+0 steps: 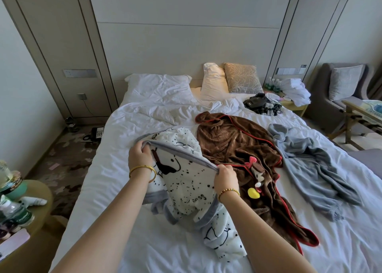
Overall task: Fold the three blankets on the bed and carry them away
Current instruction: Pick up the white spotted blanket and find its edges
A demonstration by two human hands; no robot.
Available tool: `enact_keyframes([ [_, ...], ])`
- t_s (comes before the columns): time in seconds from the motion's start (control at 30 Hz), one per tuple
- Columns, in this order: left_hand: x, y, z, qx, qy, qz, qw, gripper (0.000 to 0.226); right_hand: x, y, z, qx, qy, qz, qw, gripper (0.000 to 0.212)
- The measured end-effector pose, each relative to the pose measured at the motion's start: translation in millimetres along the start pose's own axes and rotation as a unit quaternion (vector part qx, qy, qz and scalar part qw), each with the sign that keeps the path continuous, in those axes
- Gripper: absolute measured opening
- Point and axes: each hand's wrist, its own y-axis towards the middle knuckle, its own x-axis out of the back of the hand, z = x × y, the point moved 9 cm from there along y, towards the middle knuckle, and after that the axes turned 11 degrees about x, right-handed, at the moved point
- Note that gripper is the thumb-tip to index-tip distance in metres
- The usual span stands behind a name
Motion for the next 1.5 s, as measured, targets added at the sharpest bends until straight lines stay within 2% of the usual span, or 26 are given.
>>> enact_keyframes([
  [0.1, 12.3, 3.8, 0.4, 0.020, -0.020, -0.040, 0.999, 0.024, 22.8, 7.4, 2.3, -0.016, 0.196, -0.058, 0.979, 0.041],
  [0.17, 20.3, 4.3, -1.6, 0.027, -0.021, -0.056, 0.998, 0.027, 46.8, 22.7, 29.1, 0.027, 0.275, -0.074, 0.958, 0.039],
  [0.2, 21.8, 4.8, -6.5, 0.002, -0.001, -0.057, 0.998, 0.032, 60.7, 31.3, 46.6, 0.060, 0.276, -0.079, 0.956, 0.036],
  [0.27, 17.9, 2.8, -21.7, -0.084, 0.050, -0.036, 0.995, 0.044, 84.0, 45.0, 88.7, 0.153, 0.196, -0.063, 0.967, 0.030],
  [0.37, 5.8, -9.2, -40.5, -0.147, 0.094, 0.004, 0.985, 0.033, 78.7, 47.8, 133.3, 0.254, 0.035, 0.042, 0.966, 0.031],
  [0.47, -31.9, -37.1, -54.7, -0.220, 0.190, 0.119, 0.949, 0.033, 53.1, 41.0, 140.7, 0.246, 0.031, 0.117, 0.962, 0.033],
  [0.5, -46.2, -46.1, -54.1, -0.237, 0.241, 0.157, 0.928, 0.042, 46.0, 38.7, 138.9, 0.231, 0.054, 0.130, 0.963, 0.033],
  [0.57, -65.5, -53.8, -44.5, -0.220, 0.303, 0.209, 0.903, 0.056, 37.2, 36.9, 134.6, 0.206, 0.097, 0.145, 0.963, 0.034],
  [0.6, -70.6, -53.7, -38.7, -0.199, 0.310, 0.231, 0.900, 0.054, 35.4, 36.6, 133.1, 0.203, 0.113, 0.148, 0.961, 0.035],
  [0.67, -77.7, -55.3, -28.3, -0.168, 0.303, 0.272, 0.898, 0.032, 34.7, 36.8, 131.4, 0.210, 0.119, 0.152, 0.958, 0.036],
  [0.7, -78.0, -54.2, -26.7, -0.166, 0.299, 0.266, 0.901, 0.015, 34.3, 36.9, 130.4, 0.215, 0.110, 0.151, 0.959, 0.037],
  [0.73, -76.5, -53.2, -30.1, -0.180, 0.291, 0.244, 0.907, 0.012, 33.7, 36.8, 128.9, 0.216, 0.099, 0.148, 0.960, 0.036],
  [0.8, -67.3, -50.0, -39.2, -0.204, 0.278, 0.167, 0.924, 0.023, 31.1, 35.8, 124.6, 0.215, 0.069, 0.140, 0.964, 0.029],
  [0.9, -51.9, -42.4, -47.7, -0.199, 0.241, 0.085, 0.946, 0.017, 21.0, 33.1, 109.5, 0.192, -0.002, 0.135, 0.972, 0.014],
  [1.07, -20.5, -11.0, -30.7, -0.111, 0.184, 0.013, 0.976, 0.024, 6.7, 27.0, 45.8, 0.086, -0.116, 0.132, 0.981, 0.032],
  [1.2, -4.3, 5.2, -1.6, -0.040, 0.144, -0.020, 0.989, 0.025, 8.4, 26.9, 17.3, 0.039, -0.068, 0.124, 0.989, 0.030],
  [1.3, -5.9, 3.7, 4.2, -0.037, 0.133, -0.023, 0.990, 0.026, 14.0, 27.5, 13.9, 0.028, 0.000, 0.063, 0.998, 0.025],
  [1.4, 3.0, 7.9, 3.3, -0.039, 0.102, -0.052, 0.993, 0.027, 13.9, 29.5, 17.4, 0.072, 0.021, 0.034, 0.997, 0.024],
  [1.5, 10.2, 12.0, 3.5, -0.042, 0.071, -0.067, 0.994, 0.024, 5.1, 27.5, 23.6, 0.111, 0.045, 0.053, 0.991, 0.017],
])
